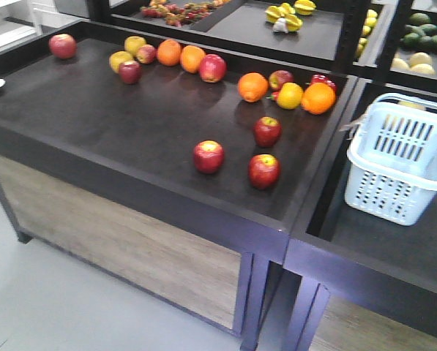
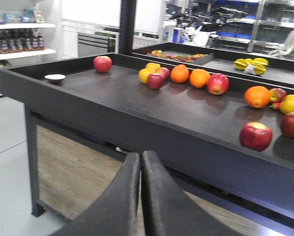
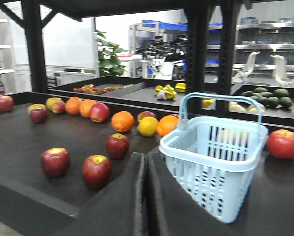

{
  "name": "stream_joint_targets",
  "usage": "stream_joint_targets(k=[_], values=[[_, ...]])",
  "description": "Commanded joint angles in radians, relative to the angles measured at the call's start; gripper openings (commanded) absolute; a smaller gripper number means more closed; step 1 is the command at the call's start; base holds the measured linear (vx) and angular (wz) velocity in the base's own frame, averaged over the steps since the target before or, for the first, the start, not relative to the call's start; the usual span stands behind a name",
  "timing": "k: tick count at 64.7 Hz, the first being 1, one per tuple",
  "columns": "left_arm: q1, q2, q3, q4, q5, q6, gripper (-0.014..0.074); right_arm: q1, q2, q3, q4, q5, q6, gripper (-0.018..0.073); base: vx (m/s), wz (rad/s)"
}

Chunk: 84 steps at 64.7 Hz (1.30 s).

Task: Pick three apples into basket with both arms
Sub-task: 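Turn and drive the base up to the table holding the blue basket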

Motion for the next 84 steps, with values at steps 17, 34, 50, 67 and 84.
stream_joint_targets(k=[17, 34, 50, 67, 84], values=[[0.003, -0.015, 0.024, -0.007, -0.081, -0.006, -0.0007, -0.006, -0.011, 0.015, 0.0, -0.073, -0.008, -0.0005, 0.05, -0.31], [0.003, -0.015, 0.024, -0.007, -0.081, -0.006, -0.0007, -0.006, -0.011, 0.015, 0.0, -0.073, -0.008, -0.0005, 0.05, -0.36], [0.003, -0.015, 0.024, -0.007, -0.081, -0.006, -0.0007, -0.006, -0.011, 0.015, 0.0, -0.073, -0.008, -0.0005, 0.07, -0.33], [0.003, -0.014, 0.024, -0.007, -0.081, -0.006, -0.0007, -0.006, -0.011, 0.015, 0.0, -0.073, -0.008, -0.0005, 0.08, -0.18], [0.003, -0.014, 0.024, -0.007, -0.081, -0.006, -0.0007, -0.006, -0.011, 0.015, 0.0, -0.073, -0.008, -0.0005, 0.09, -0.06]])
